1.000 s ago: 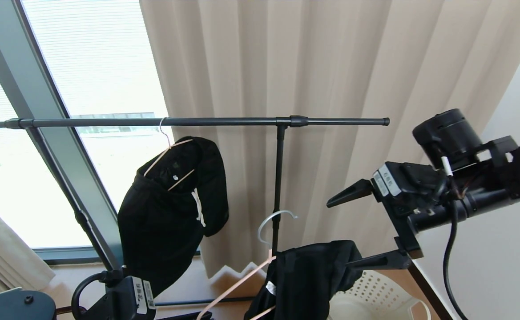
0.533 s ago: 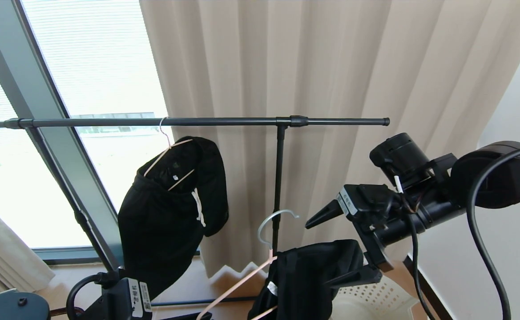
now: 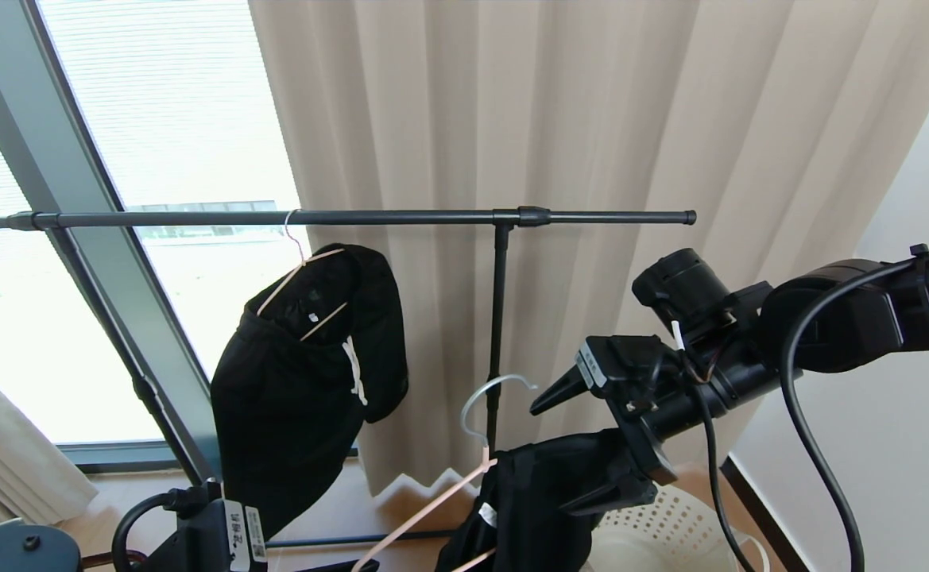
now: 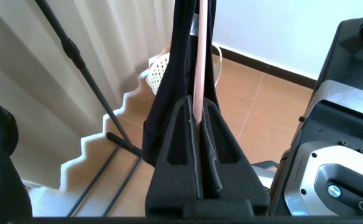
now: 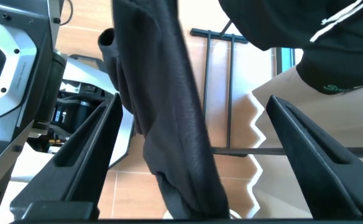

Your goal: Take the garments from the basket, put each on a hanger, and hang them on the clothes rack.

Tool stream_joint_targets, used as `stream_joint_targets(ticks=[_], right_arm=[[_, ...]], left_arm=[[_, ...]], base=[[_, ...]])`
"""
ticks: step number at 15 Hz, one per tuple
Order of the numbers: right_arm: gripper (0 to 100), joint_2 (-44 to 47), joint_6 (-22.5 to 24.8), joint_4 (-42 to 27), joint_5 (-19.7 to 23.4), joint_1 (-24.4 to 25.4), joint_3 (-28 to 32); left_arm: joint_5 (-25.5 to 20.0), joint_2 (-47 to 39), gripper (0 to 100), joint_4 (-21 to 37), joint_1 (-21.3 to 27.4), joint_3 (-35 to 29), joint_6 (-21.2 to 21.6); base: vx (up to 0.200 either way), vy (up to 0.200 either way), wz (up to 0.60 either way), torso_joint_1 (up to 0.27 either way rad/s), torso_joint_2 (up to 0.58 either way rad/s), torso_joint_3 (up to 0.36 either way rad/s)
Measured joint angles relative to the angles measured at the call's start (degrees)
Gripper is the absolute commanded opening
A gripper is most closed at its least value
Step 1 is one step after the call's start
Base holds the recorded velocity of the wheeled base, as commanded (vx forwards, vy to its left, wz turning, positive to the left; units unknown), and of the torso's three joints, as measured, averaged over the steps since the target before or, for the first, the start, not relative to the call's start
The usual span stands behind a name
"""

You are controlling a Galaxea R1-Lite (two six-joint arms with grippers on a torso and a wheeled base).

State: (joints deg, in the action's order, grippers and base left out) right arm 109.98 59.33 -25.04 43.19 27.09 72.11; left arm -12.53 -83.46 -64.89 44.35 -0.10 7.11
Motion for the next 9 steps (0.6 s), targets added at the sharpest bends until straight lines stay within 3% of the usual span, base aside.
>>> stream_joint_targets(ticks=[2,3,9], right_arm=[[100,0.29,-0.21,0.02,-0.06,0.04,0.18],[0,0.33,-0.21,0.00,-0.04,0.06,0.18],[0,0.18,-0.13,-0.44,-0.02,0.06,-0.26]], left_arm=[[0.02,0.11,0,0.05,0.18,0.00,-0.05],[0.02,0.11,0,0.05,0.20,0.00,-0.07],[0.13,0.13,0,0.11,0.20,-0.04,-0.13]], base=[[0.000,0.000,0.00,0.000,0.00,0.000],[0.000,0.000,0.00,0.000,0.00,0.000],[0.000,0.000,0.00,0.000,0.00,0.000]])
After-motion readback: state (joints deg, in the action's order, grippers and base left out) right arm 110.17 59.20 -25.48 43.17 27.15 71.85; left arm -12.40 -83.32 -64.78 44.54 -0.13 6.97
